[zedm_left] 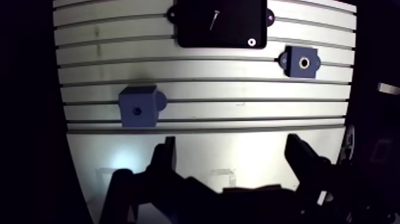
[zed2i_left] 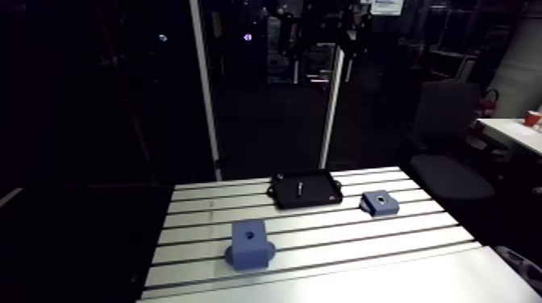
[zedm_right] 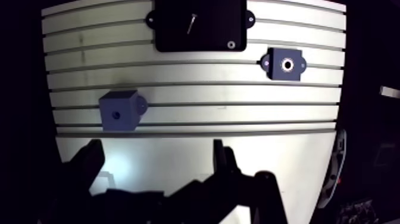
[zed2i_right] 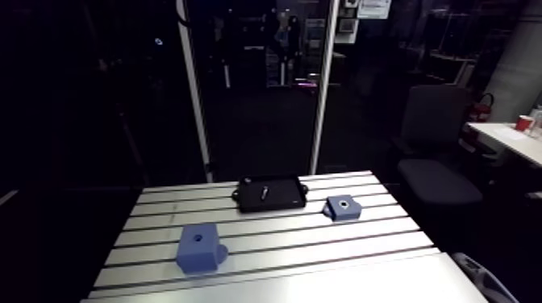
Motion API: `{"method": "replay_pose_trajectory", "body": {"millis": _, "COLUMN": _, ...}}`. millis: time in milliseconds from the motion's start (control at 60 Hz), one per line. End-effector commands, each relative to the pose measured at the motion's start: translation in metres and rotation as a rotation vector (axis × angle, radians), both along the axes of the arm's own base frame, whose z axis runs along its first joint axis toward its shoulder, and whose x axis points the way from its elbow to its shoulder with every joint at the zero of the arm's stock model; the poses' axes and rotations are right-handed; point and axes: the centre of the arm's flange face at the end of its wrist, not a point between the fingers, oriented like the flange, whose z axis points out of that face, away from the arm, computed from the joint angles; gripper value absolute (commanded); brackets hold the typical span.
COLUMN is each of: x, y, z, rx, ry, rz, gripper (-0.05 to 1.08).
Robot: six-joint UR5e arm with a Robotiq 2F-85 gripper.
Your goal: Pick up the bearing and press it into the housing until flush.
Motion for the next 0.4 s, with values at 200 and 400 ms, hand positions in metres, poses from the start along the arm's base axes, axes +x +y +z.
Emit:
{"method": "replay_pose_trajectory", "body": {"millis": 200, "x": -0.0011, "y": -0.0022, "z": -0.0029, "rx": -0.009, "ry": -0.008, "rz": 0.003, "gripper": 0.01}}
{"method": "replay_pose_trajectory", "body": {"millis": 400, "x": -0.0085, "y": -0.0024, "z": -0.0066, "rx": -0.016, "ry": -0.011, "rz": 0.003, "gripper": 0.01}}
